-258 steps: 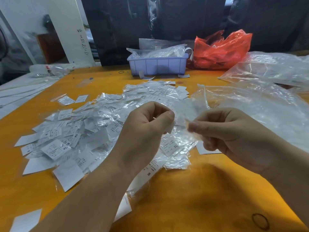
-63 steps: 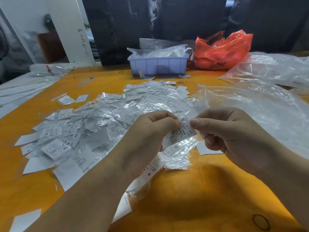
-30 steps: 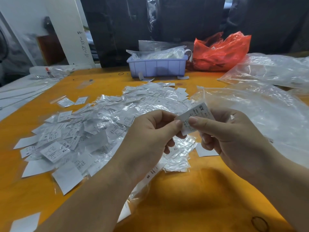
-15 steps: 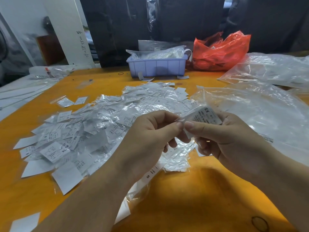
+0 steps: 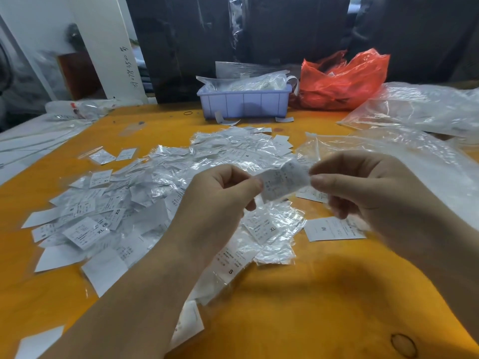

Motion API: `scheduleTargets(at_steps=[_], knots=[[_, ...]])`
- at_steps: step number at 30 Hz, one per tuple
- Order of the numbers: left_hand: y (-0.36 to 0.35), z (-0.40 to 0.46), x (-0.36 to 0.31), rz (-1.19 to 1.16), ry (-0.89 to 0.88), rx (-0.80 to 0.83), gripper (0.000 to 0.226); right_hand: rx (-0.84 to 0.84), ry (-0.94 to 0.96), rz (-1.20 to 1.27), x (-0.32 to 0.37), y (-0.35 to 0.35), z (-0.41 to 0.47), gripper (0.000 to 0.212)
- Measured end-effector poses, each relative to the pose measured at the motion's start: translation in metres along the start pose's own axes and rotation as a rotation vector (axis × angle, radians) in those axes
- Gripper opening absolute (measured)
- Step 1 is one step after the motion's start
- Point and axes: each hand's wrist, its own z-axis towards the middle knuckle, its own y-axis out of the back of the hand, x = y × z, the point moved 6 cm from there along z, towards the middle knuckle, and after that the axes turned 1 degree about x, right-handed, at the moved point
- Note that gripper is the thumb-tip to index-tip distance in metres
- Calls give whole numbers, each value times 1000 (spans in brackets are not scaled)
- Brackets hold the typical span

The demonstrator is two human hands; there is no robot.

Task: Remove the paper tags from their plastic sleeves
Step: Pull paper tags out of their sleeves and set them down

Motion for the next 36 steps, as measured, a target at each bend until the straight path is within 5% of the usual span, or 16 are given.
scheduleTargets(at_steps=[4,12,18,23,26,36], knots=[[19,4,6,262,8,-219,11,-102,149,-543,10,8,-4,3],[13,-6,-10,416,-102,-254,25,-180,173,-953,4,15,2,16],[-24,-12,-6,508,-193,152,15,-92,-32,-1074,-17,17,7,23],[-70,-28,4,843,-366,544,45,-50,-48,-999,-18,13,7,34],[-79,-29,11,944,-372,595,44,-126,-63,-1041,-16,23,7,48],[-78,-29,14,956,-351,582,45,-19,-170,-1390,-29,10,4,44]])
